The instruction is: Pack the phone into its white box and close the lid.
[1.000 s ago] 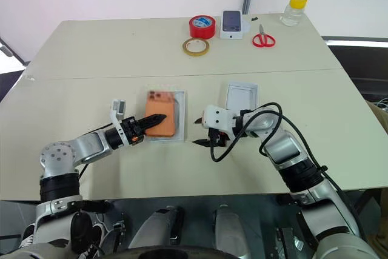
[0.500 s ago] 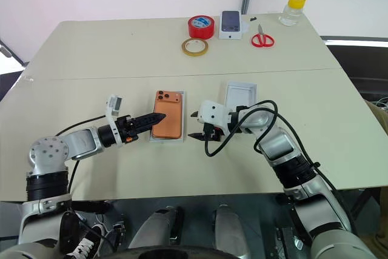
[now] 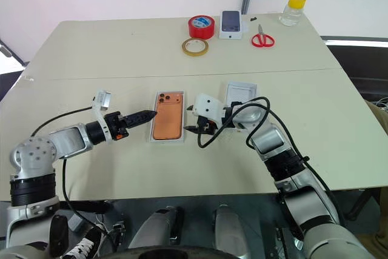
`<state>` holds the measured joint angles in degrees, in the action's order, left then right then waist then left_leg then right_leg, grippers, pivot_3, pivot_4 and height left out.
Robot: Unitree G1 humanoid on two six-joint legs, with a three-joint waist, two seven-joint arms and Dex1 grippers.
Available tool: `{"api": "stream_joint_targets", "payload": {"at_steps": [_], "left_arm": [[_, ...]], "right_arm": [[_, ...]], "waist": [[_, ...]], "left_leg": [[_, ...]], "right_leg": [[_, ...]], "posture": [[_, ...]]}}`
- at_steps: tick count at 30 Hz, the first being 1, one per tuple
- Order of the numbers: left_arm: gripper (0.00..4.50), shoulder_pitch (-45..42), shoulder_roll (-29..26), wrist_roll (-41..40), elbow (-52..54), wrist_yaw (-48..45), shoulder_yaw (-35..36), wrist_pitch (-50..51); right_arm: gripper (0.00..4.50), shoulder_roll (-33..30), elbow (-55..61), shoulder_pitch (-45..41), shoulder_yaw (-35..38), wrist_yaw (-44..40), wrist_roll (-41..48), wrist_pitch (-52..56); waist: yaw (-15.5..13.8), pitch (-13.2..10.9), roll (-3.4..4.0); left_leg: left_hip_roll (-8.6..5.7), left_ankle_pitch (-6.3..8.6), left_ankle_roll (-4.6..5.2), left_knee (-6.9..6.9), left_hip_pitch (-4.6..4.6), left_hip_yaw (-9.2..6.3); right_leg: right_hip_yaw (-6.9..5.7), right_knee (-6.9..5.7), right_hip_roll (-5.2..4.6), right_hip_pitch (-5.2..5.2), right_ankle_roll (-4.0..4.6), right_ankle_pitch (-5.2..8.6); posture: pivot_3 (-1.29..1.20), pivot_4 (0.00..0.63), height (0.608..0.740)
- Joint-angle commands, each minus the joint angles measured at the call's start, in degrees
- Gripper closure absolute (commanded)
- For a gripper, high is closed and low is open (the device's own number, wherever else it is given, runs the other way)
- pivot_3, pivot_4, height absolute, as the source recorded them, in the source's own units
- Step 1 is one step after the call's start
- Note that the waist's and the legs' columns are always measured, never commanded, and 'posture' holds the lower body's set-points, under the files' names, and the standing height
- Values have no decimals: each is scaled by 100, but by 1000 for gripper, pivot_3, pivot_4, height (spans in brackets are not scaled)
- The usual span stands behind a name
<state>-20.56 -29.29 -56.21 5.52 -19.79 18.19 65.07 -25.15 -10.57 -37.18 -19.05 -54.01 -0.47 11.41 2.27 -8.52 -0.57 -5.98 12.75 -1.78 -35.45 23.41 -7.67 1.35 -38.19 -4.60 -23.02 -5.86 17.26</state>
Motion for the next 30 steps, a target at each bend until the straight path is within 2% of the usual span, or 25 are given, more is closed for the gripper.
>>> {"api": "stream_joint_targets", "payload": {"at_steps": [1,3,4,5,6,10,16,20,26,30], "left_arm": [[1915,73,-331,1186,23,-155,-421,-1155],[2928,20,-328,1770,-78,-139,-755,-1706],[3519,14,-346,2032,-100,-197,-932,-1943],[4041,10,-382,2402,-137,-244,-1216,-2238],[4388,2,-406,2768,-210,-271,-1578,-2400],[4388,-56,-270,3484,-429,-443,-2276,-2811],[4388,-477,439,3615,-810,-947,-2953,-2411],[4388,-772,1073,3231,-691,-1357,-3022,-1944],[4388,-1275,1877,3605,-1224,-1619,-3379,-2118],[4388,-1680,2324,4000,-1999,-1656,-3441,-2602]], "right_arm": [[3328,40,-365,-292,245,533,-266,-342],[4318,77,-587,-353,164,703,-440,-476],[4500,96,-648,-364,130,743,-502,-538],[4500,122,-708,-370,91,789,-569,-604],[4500,155,-760,-362,5,813,-669,-657],[4500,261,-799,-308,-195,818,-899,-785],[4500,166,-624,-154,-324,663,-1025,-813],[4500,-169,-419,-59,-151,411,-938,-738],[4500,-796,-55,294,224,115,-820,-541],[4500,-1175,188,645,441,-18,-854,-447]], "waist": [[-8,0,1],[-42,-1,1],[-60,-1,1],[-97,-1,1],[-122,0,1],[-138,-1,2],[-181,0,3],[-225,0,3],[-319,0,2],[-316,-1,1]], "left_leg": [[0,-2,-4,3,0,0],[-1,-4,-7,8,0,3],[-2,-4,-7,8,0,3],[-2,-4,-7,9,1,3],[-2,-4,-7,10,1,4],[-3,-4,-7,17,4,6],[-7,3,7,11,2,2],[-13,3,7,-1,2,0],[-18,10,18,-25,3,-2],[-21,14,24,-37,3,-2]], "right_leg": [[0,1,0,0,0,0],[1,5,-1,-1,1,0],[1,6,-2,0,1,0],[2,8,-2,-1,0,0],[2,10,-3,-1,0,0],[4,9,-3,-8,0,0],[-2,7,-4,-1,-1,0],[-7,14,-8,13,-4,2],[-15,23,-10,33,-13,7],[-20,25,-13,43,-20,11]], "posture": [[0,150,740],[0,150,740],[0,150,740],[0,150,740],[0,150,740],[0,150,740],[0,150,740],[0,150,740],[0,150,740],[0,150,740]]}}
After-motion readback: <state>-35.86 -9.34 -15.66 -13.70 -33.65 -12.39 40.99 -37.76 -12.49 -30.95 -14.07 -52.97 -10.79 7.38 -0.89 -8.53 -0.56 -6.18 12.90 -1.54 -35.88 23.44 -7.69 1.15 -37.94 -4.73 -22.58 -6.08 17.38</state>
